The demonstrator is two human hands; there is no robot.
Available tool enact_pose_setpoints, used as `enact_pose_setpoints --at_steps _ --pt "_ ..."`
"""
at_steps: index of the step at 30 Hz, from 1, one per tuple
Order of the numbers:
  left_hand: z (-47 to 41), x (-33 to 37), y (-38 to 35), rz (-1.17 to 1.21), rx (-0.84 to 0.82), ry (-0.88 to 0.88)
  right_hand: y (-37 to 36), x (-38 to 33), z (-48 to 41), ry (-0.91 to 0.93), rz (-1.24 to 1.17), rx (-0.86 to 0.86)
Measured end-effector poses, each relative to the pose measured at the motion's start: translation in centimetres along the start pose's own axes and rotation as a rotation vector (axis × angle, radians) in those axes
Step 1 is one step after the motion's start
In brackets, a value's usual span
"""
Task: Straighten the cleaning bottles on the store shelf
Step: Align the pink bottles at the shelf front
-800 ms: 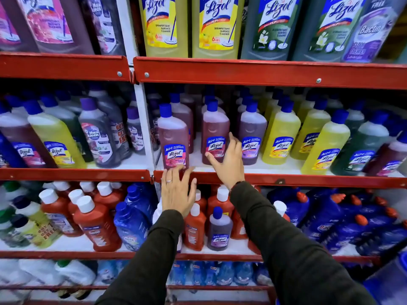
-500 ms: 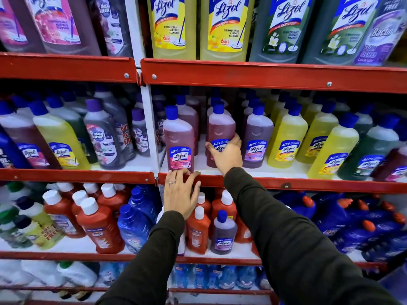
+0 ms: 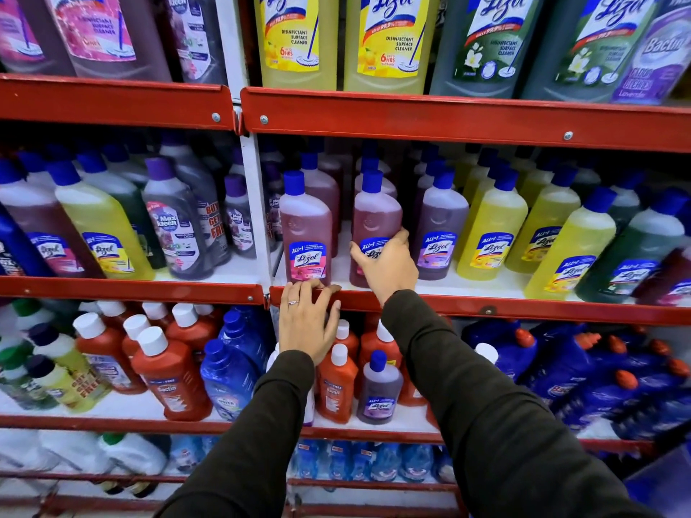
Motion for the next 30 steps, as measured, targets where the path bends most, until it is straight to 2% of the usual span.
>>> enact_pose_setpoints --at_steps 16,20,23,25,27,30 --pt "-0.2 0.3 0.1 -0.012 0.024 0.04 0.7 0.0 2.4 0.056 -0.021 -0.005" --pt "-0.2 0.3 0.1 -0.004 0.018 0.06 2.1 1.1 3.0 0.072 -0.136 0.107" --pt "-0.1 0.1 0.0 0.001 0.013 0.073 4.4 2.8 2.6 0.014 -0.179 0.303" --pt "-0.1 0.1 0.1 0.009 0.011 0.08 5.3 4.6 1.5 -0.1 -0.175 0.363" --pt "-0.2 0.1 0.1 0.016 0.014 0.093 5.7 6.1 -0.1 -0.202 -0.135 0.33" --pt "-0.3 0.1 0.0 0.027 0.016 0.116 5.8 7.2 -2.7 -0.213 -0.074 0.212"
Point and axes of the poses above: each hand's wrist, its own z-axis away from the middle knuckle, its own y-axis out of the back of the hand, x = y × z, the point moved 8 cm from there along -z, towards the middle knuckle, and after that the axes turned 6 degrees about z, right-handed, at the moved point
